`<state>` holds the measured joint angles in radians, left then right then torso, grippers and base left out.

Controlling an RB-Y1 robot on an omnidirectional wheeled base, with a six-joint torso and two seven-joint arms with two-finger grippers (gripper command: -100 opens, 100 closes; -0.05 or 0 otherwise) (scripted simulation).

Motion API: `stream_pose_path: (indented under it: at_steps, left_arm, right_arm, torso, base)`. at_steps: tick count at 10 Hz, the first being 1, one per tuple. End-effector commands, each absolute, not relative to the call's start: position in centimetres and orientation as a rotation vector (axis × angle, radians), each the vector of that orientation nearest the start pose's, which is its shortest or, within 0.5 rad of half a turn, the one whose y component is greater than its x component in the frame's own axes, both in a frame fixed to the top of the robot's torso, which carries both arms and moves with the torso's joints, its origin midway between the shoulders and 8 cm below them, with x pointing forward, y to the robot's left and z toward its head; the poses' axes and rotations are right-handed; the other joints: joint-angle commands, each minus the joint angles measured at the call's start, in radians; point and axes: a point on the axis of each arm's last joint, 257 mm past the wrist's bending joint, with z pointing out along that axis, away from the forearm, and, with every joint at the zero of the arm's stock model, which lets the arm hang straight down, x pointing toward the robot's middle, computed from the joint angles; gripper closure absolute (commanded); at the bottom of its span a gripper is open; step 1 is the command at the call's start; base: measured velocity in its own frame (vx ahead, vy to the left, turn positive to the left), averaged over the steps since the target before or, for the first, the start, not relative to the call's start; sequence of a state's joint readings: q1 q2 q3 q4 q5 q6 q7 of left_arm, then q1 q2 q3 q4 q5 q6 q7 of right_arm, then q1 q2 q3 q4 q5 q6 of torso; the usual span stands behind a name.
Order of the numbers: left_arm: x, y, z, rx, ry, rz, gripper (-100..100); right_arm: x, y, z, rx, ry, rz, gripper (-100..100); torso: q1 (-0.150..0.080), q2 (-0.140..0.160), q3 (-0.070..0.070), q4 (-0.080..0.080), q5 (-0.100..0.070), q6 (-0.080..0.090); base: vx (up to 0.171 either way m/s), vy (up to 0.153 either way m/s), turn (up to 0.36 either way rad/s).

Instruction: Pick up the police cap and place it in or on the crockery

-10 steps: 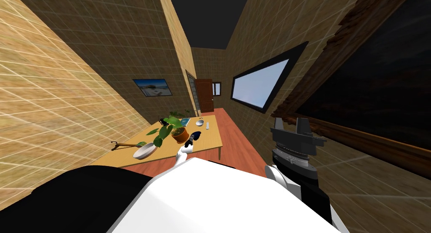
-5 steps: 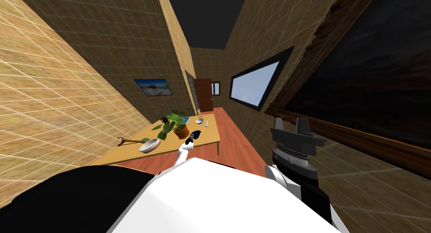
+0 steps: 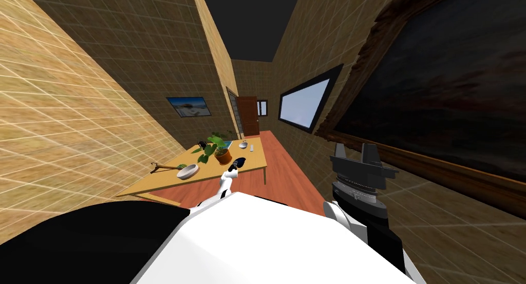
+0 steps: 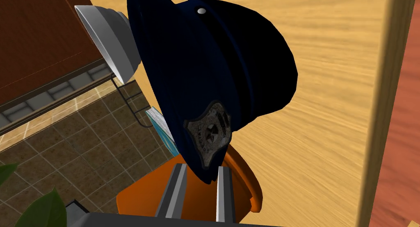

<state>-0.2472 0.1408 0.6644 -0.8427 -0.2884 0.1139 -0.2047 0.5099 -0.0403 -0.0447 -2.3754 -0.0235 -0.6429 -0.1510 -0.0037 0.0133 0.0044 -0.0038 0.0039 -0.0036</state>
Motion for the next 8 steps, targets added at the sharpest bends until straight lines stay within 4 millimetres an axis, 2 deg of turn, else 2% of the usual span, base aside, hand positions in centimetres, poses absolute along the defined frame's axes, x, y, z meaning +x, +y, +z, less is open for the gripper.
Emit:
stream_pose_path:
  at_steps: [1, 5, 8]
  left_arm:
    - [45.8, 51.6, -45.2, -1.650, 1.395, -0.291, 100]
    - [47.1, 52.6, -44.4, -1.728, 1.347, -0.297, 100]
    - [47.2, 54.9, -43.5, -1.780, 1.304, -0.278, 100]
  right_arm:
    - [29.3, -27.9, 8.7, 0.489, 0.447, 1.467, 0]
    - [29.3, -27.9, 8.7, 0.489, 0.447, 1.467, 0]
    - [29.3, -27.9, 8.7, 0.489, 0.447, 1.467, 0]
  torso:
    - [0.000, 0.000, 0.000, 0.000, 0.000, 0.000]
    - [0.001, 0.001, 0.001, 0.001, -0.001, -0.001]
    - [0.003, -0.002, 0.000, 0.001, -0.001, -0.001]
  base:
    - [-0.145, -0.065, -0.046]
    - [-0.137, -0.048, -0.082]
    - [-0.073, -0.012, -0.161]
